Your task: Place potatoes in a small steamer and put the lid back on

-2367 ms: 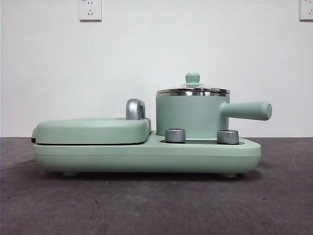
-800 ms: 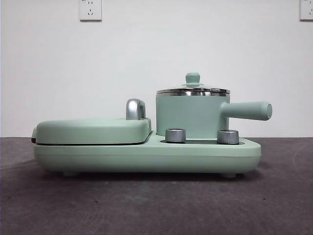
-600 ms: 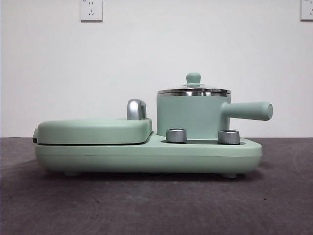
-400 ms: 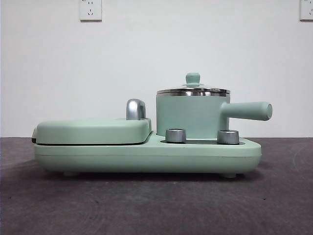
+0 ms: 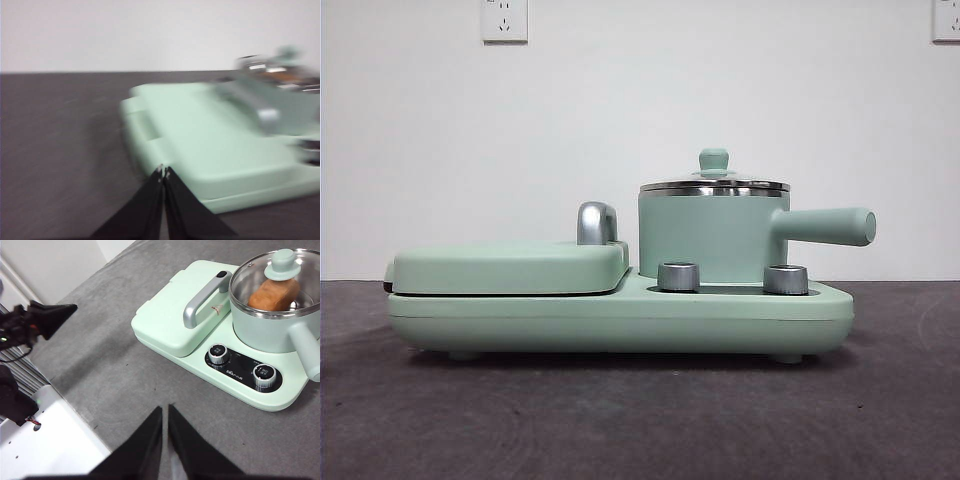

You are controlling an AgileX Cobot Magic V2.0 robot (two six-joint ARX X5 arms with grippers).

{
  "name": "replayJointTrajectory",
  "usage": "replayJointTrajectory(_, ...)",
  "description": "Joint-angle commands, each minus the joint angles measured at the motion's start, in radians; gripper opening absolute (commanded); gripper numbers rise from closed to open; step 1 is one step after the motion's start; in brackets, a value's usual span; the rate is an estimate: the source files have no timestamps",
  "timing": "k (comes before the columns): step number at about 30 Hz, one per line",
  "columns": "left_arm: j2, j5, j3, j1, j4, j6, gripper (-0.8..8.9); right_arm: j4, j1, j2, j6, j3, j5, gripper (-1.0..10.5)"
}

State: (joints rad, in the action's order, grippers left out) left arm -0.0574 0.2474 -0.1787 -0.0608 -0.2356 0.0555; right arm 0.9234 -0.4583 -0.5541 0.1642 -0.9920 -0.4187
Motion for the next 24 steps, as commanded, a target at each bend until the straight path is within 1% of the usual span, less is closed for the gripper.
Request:
replayJointTrajectory(1, 0.003, -0.148, 0.029, 0.0, 0.026, 0.023, 0.06, -0.01, -0.007, -0.005, -0.007, -0.006, 0.0, 0.2)
replayJointTrajectory(2, 0.003, -0.208, 0.041, 0.0, 0.029, 0.034, 0.06, -0.01, -0.007, -0.005, -0.007, -0.006, 0.0, 0.2)
replayJointTrajectory(4, 0.005, -0.284, 0.06, 0.003, 0.031, 0.04, 0.06, -0.011, -0.007, -0.005, -0.007, -0.006, 0.0, 0.2)
replayJointTrajectory(7, 0.014, -0.332, 0.091, 0.011, 0.062, 0.039, 0.06, -0.01, -0.007, -0.005, -0.007, -0.006, 0.0, 0.2)
replayJointTrajectory(10, 0.032, -0.333, 0.136, 0.019, 0.108, 0.039, 0.06, -0.01, -0.007, -0.005, -0.007, -0.006, 0.0, 0.2)
replayJointTrajectory(13, 0.055, -0.332, 0.166, 0.019, 0.098, 0.038, 0.06, -0.011, -0.007, -0.005, -0.007, -0.006, 0.0, 0.2)
replayJointTrajectory(18, 0.054, -0.328, 0.166, 0.02, 0.059, -0.04, 0.06, -0.011, -0.007, -0.005, -0.007, -0.006, 0.0, 0.2)
replayJointTrajectory(22, 0.054, -0.329, 0.166, 0.021, 0.048, -0.073, 0.06, -0.011, -0.007, -0.005, -0.007, -0.006, 0.0, 0.2)
replayJointTrajectory(24, 0.054, -0.329, 0.166, 0.021, 0.048, -0.074, 0.06, -0.011, -0.007, -0.005, -0.007, -0.006, 0.0, 0.2)
